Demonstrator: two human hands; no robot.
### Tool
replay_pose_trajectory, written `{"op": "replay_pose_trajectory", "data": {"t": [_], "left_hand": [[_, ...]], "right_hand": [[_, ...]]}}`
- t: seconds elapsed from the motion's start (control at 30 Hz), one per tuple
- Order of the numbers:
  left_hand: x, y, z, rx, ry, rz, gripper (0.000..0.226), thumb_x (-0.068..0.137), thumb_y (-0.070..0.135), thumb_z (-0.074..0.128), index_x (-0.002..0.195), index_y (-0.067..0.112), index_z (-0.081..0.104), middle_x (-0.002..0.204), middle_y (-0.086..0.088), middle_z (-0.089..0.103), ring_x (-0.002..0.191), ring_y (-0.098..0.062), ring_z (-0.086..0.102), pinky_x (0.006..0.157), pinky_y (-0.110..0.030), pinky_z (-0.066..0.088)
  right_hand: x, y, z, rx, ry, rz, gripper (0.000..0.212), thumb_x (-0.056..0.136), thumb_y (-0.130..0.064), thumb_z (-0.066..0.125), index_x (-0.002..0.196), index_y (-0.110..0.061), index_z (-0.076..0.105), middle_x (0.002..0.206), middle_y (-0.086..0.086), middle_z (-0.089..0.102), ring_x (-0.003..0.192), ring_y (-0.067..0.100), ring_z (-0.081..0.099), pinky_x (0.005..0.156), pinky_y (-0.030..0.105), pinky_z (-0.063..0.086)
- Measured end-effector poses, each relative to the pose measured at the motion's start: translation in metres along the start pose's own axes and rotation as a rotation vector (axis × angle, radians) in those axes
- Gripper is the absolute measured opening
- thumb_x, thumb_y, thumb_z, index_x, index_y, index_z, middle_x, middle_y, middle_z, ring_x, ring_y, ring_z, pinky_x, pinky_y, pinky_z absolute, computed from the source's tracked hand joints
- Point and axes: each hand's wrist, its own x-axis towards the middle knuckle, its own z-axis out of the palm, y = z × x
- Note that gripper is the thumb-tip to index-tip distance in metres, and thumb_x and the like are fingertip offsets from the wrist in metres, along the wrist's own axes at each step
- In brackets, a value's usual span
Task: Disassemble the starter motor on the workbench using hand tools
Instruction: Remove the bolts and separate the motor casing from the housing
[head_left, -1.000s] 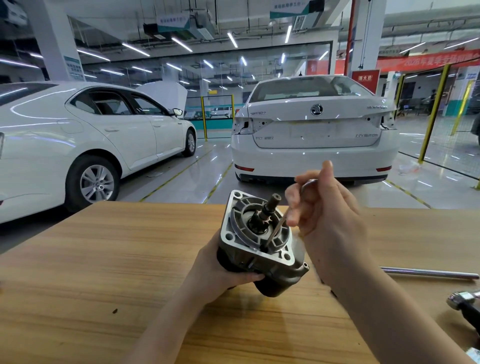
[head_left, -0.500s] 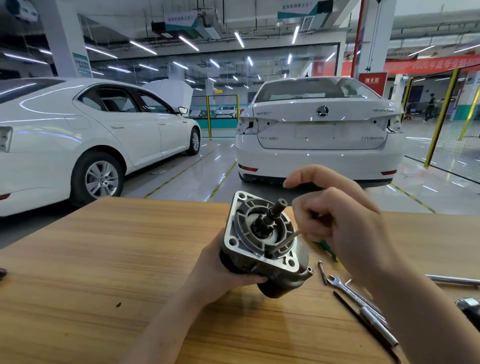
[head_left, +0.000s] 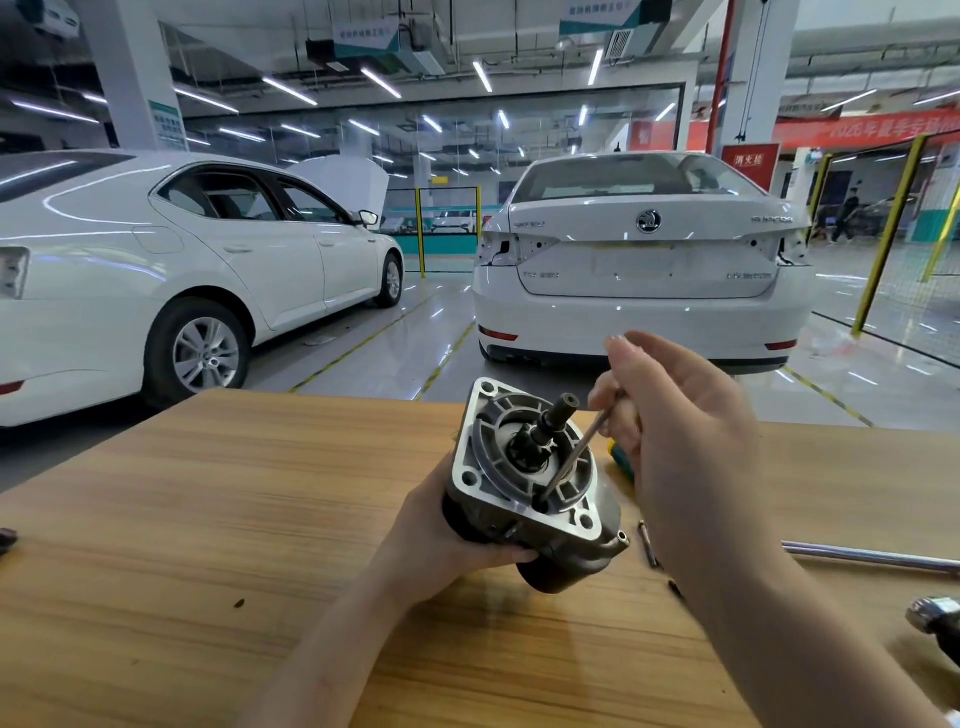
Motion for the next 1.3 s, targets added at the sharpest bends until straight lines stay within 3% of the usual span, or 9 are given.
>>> {"op": "replay_pose_trajectory", "data": {"t": [0.13,0.23,0.33,0.47,0.63,0.83,1.0,1.13,1.3], "left_hand": [[0.001,-0.003,0.0,0.011,0.023,0.007,0.071,0.048,0.033,0.091,0.11,0.039,0.057,0.108,0.018,0.067,0.102,0.004,0.059,0.078,-0.004,0.045],[0.001,-0.004,0.001,0.018,0.028,0.024,0.074,0.048,0.034,0.091,0.111,0.039,0.055,0.11,0.017,0.067,0.104,0.002,0.06,0.081,-0.007,0.046],[0.001,-0.003,0.0,0.003,0.011,0.023,0.074,0.049,0.032,0.091,0.113,0.038,0.055,0.111,0.015,0.067,0.105,0.001,0.06,0.083,-0.008,0.047],[0.002,-0.002,0.0,0.004,0.0,0.004,0.073,0.05,0.036,0.09,0.114,0.035,0.056,0.111,0.016,0.066,0.105,0.003,0.059,0.084,-0.008,0.047],[0.002,-0.003,0.0,-0.002,0.013,-0.01,0.072,0.047,0.034,0.091,0.112,0.033,0.058,0.108,0.018,0.067,0.103,0.005,0.059,0.08,-0.006,0.046],[-0.001,-0.001,-0.001,-0.001,-0.002,-0.005,0.072,0.051,0.032,0.091,0.114,0.033,0.056,0.111,0.016,0.066,0.105,0.003,0.059,0.082,-0.007,0.046],[-0.001,0.001,-0.001,-0.014,-0.014,-0.017,0.072,0.051,0.028,0.091,0.114,0.032,0.057,0.111,0.017,0.066,0.104,0.005,0.059,0.08,-0.006,0.046],[0.0,0.001,-0.001,-0.044,-0.025,-0.056,0.072,0.048,0.032,0.09,0.111,0.038,0.057,0.11,0.02,0.066,0.101,0.008,0.059,0.073,-0.003,0.046],[0.006,-0.001,0.001,-0.05,0.012,-0.08,0.074,0.045,0.033,0.091,0.108,0.046,0.056,0.109,0.021,0.066,0.099,0.009,0.059,0.073,-0.009,0.047]], "right_hand": [[-0.007,0.001,0.009,0.121,0.1,-0.007,0.032,0.075,-0.029,0.062,0.088,-0.001,0.059,0.047,-0.004,0.056,0.036,0.0,0.039,0.04,0.01,0.033],[-0.01,-0.004,0.015,0.021,0.052,-0.061,0.026,0.07,-0.035,0.059,0.079,-0.011,0.063,0.045,-0.005,0.055,0.039,0.0,0.042,0.04,0.01,0.033],[-0.007,-0.012,0.011,-0.096,-0.127,-0.059,0.022,0.073,-0.036,0.054,0.076,-0.02,0.069,0.052,-0.003,0.058,0.034,0.001,0.035,0.035,0.011,0.028],[0.005,-0.024,-0.007,-0.062,-0.425,0.101,0.024,0.074,-0.031,0.051,0.076,-0.024,0.074,0.053,-0.003,0.055,0.035,0.006,0.044,0.041,0.013,0.037],[0.007,-0.021,-0.006,-0.109,-0.298,0.078,0.017,0.078,-0.032,0.062,0.068,-0.025,0.072,0.047,-0.007,0.046,0.037,0.005,0.036,0.041,0.011,0.032],[0.001,-0.026,-0.005,-0.169,-0.259,0.158,0.026,0.06,-0.046,0.075,0.067,-0.022,0.073,0.052,-0.007,0.047,0.043,0.006,0.039,0.047,0.013,0.037],[-0.001,-0.024,-0.003,-0.16,-0.194,0.161,0.036,0.051,-0.054,0.066,0.063,-0.02,0.073,0.053,-0.007,0.047,0.042,0.005,0.038,0.046,0.012,0.037],[0.0,-0.026,-0.004,-0.179,-0.213,0.173,0.037,0.054,-0.053,0.065,0.055,-0.016,0.068,0.05,-0.006,0.045,0.044,0.004,0.038,0.045,0.011,0.036],[0.001,-0.026,-0.003,-0.251,-0.14,0.149,0.043,0.059,-0.056,0.061,0.044,-0.017,0.055,0.043,-0.005,0.036,0.043,0.008,0.03,0.041,0.012,0.026]]}}
